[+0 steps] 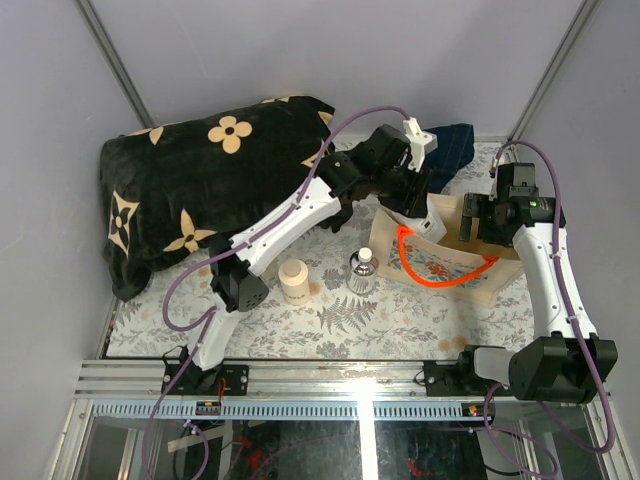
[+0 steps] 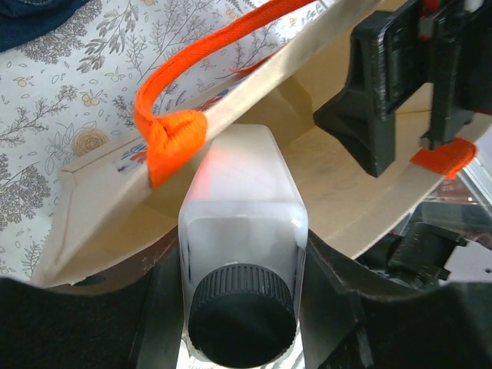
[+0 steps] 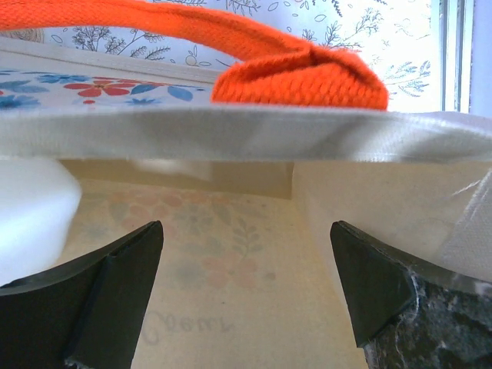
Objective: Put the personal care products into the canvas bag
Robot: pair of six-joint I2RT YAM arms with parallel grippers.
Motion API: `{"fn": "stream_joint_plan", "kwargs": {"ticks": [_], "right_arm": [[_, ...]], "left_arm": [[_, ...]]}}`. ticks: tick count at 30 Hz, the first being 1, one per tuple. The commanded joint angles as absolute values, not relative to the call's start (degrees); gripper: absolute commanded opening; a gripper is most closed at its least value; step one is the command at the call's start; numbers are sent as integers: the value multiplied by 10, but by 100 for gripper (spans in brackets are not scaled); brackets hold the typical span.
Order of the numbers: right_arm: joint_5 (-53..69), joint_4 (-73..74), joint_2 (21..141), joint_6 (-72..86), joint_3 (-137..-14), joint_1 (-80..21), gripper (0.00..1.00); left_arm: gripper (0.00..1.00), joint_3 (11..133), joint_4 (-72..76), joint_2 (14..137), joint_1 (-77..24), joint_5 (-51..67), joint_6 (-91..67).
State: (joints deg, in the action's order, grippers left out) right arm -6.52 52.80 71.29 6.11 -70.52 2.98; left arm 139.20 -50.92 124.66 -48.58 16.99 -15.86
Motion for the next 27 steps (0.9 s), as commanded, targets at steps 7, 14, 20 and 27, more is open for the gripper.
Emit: {"fn": "stream_joint_plan", "kwargs": {"ticks": [7, 14, 20, 27], "right_arm": [[-74, 507, 700, 64, -702, 26, 97], [-75, 503, 706, 64, -694, 26, 97], [-75, 501, 709, 62, -690, 26, 97], [-74, 501, 709, 62, -688, 26, 97]], "left_arm": [[0, 1339, -428, 1178, -502, 90, -119], [0, 1328, -388, 1101, -501, 113, -114], [0, 1351, -376, 1072, -501, 155, -117], [0, 1292, -315, 1082, -502, 258, -150]]}}
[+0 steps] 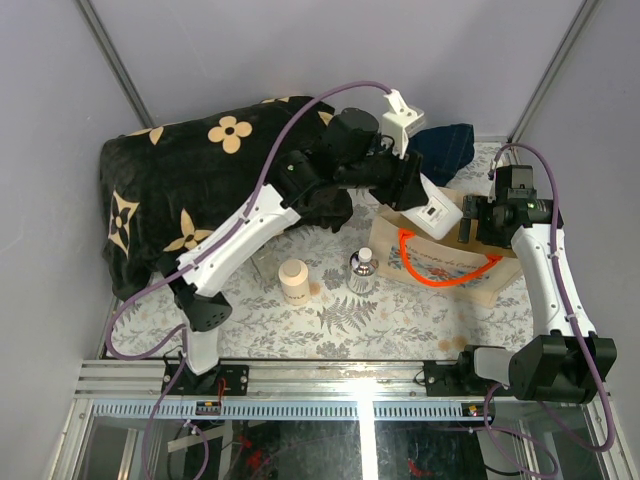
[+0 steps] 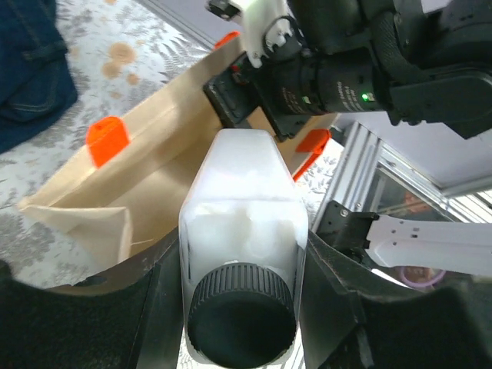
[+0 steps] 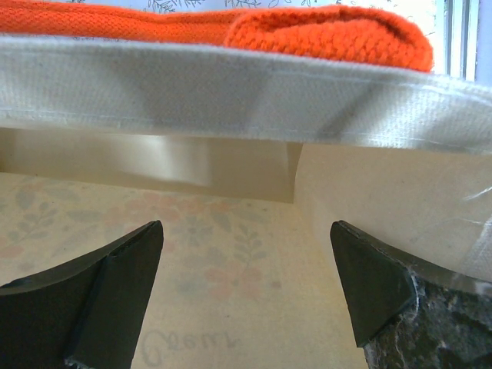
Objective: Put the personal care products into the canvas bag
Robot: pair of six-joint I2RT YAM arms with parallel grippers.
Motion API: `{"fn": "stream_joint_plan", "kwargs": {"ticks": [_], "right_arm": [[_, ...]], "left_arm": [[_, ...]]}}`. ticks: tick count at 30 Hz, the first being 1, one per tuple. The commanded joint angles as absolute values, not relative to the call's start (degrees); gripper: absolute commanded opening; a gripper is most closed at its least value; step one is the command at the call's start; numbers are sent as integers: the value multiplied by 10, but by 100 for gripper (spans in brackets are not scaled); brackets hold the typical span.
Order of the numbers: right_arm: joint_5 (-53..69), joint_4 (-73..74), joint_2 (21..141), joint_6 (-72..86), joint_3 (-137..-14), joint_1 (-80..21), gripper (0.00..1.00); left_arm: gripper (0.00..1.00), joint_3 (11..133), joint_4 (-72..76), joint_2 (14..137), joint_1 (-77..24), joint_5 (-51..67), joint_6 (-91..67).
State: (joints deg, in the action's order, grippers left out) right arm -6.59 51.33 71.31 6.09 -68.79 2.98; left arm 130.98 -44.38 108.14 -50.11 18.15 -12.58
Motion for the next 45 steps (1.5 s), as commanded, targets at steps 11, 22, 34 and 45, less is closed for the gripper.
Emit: {"fn": "stream_joint_plan", "kwargs": {"ticks": [11, 22, 34, 45], "right_arm": [[-77, 502, 696, 62, -673, 26, 97], [-103, 504, 699, 60, -672, 26, 97], [-113, 509, 702, 62, -683, 26, 97], [17, 474, 669, 42, -719, 22, 97]], "left_arm": [[0, 1253, -254, 1139, -501, 229, -148], [0, 1266, -272, 1195, -505, 233, -163], [0, 1334, -468, 1245, -500, 11, -101], [0, 1342, -522, 1278, -491, -70, -91]]}}
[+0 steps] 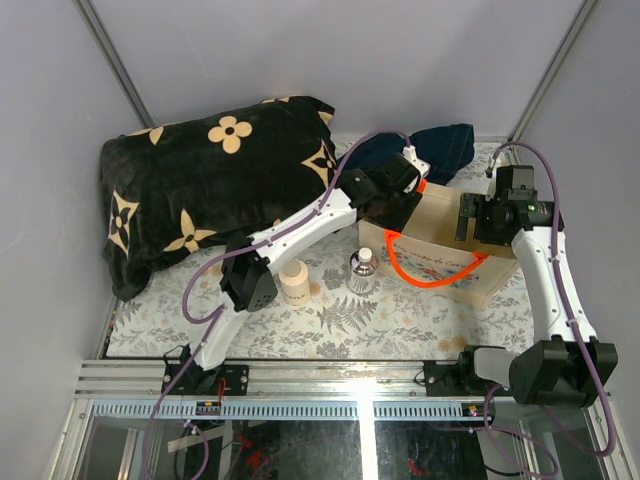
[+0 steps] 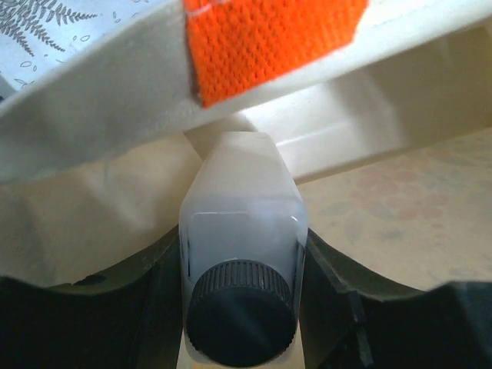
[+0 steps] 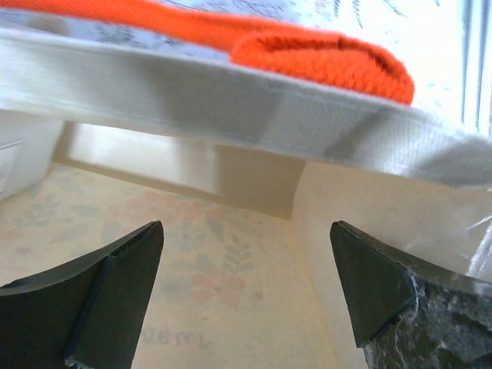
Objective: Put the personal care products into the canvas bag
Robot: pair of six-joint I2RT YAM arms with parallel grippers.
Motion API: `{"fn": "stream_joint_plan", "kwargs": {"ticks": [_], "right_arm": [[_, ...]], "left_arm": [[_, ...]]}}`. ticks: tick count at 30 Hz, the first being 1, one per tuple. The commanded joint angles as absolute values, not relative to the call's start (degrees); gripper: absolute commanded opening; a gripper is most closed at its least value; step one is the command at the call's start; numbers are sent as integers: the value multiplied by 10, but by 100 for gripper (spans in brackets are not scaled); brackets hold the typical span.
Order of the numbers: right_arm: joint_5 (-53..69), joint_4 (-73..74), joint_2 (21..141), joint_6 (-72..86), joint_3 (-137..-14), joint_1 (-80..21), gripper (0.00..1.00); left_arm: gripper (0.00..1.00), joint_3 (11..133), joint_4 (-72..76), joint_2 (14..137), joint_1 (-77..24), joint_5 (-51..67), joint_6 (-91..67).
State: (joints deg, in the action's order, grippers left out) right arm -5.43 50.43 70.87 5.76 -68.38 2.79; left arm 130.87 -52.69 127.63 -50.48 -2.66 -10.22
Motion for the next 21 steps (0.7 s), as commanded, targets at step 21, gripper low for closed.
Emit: {"fn": "stream_joint_plan", "kwargs": {"ticks": [21], "right_arm": [[-10, 439, 582, 14, -778, 9, 100]], "left_arm": [[20, 1293, -503, 1295, -458, -116, -103]]}}
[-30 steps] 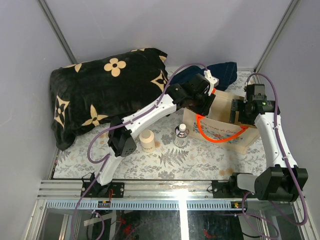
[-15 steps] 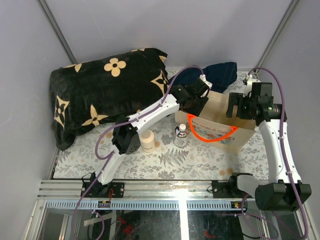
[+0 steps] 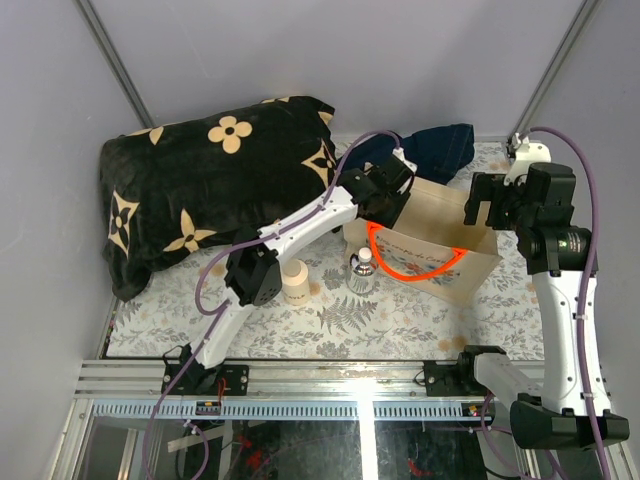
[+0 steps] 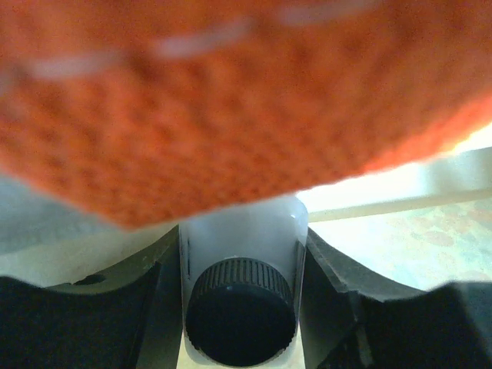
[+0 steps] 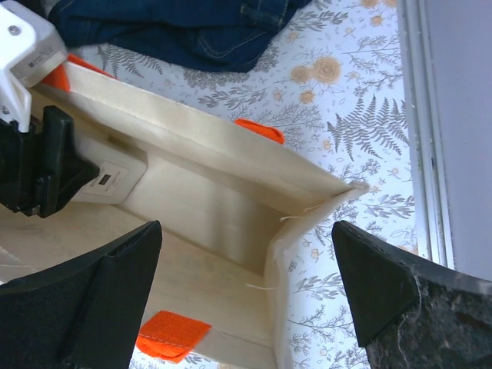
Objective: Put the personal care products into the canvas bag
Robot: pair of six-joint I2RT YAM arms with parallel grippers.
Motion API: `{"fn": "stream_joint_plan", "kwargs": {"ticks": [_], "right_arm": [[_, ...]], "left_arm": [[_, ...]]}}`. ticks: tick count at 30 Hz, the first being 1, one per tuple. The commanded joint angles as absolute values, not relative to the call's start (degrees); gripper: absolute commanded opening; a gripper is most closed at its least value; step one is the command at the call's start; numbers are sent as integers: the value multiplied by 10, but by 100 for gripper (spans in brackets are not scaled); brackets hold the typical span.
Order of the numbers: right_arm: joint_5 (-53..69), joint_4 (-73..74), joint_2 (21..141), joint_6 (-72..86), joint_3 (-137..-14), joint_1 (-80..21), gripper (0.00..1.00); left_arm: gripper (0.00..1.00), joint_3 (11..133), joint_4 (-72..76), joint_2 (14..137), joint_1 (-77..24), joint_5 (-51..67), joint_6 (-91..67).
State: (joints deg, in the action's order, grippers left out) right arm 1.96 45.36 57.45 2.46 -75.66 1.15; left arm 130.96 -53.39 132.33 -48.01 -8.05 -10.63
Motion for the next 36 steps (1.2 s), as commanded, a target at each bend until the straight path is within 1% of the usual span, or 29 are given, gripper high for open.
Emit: {"fn": "stream_joint_plan", "kwargs": {"ticks": [1, 3, 4, 5, 6, 11, 17, 20, 21, 23, 24, 26, 27, 28, 30, 32, 34, 36], "right_arm": [[-9, 439, 584, 14, -775, 9, 100], [-3, 435, 586, 17, -769, 9, 100], [0, 434, 588, 18, -768, 9, 100], [2, 434, 590, 18, -767, 9, 100], [3, 435, 592, 19, -767, 9, 100], [4, 432, 597, 15, -763, 9, 100], [-2, 429, 600, 13, -754, 9, 100], [-4, 429, 605, 13, -753, 9, 100], [-4, 428, 607, 13, -751, 9, 100], [0, 425, 609, 13, -749, 9, 100], [0, 423, 609, 13, -748, 9, 100], [2, 424, 613, 13, -751, 9, 100], [2, 424, 613, 12, -753, 9, 100], [0, 425, 614, 10, -755, 9, 100], [-3, 426, 613, 9, -757, 9, 100], [-5, 427, 614, 7, -756, 9, 100], [-4, 428, 616, 7, -756, 9, 100], [-4, 427, 619, 8, -755, 9, 100]], "left_arm": [[27, 1288, -501, 1293, -457, -115, -102], [43, 1285, -498, 1287, -457, -112, -101], [79, 1286, -498, 1285, -457, -106, -100], [98, 1287, -498, 1282, -456, -101, -99], [100, 1287, -498, 1279, -456, -96, -100], [100, 1284, -492, 1251, -457, -77, -103], [100, 1300, -503, 1203, -456, -116, -134], [100, 1313, -496, 1170, -447, -98, -141], [100, 1304, -478, 1152, -442, -82, -153], [100, 1239, -417, 1103, -421, -20, -181], [100, 1189, -371, 1073, -403, 30, -191], [100, 1097, -284, 1016, -367, 84, -227], [99, 1072, -252, 989, -349, 117, -230], [99, 1073, -249, 982, -337, 132, -223], [100, 1131, -317, 989, -331, 101, -187], [100, 1191, -405, 994, -331, 44, -159], [100, 1200, -450, 977, -331, -22, -139], [99, 1169, -481, 942, -331, -90, -135]]}}
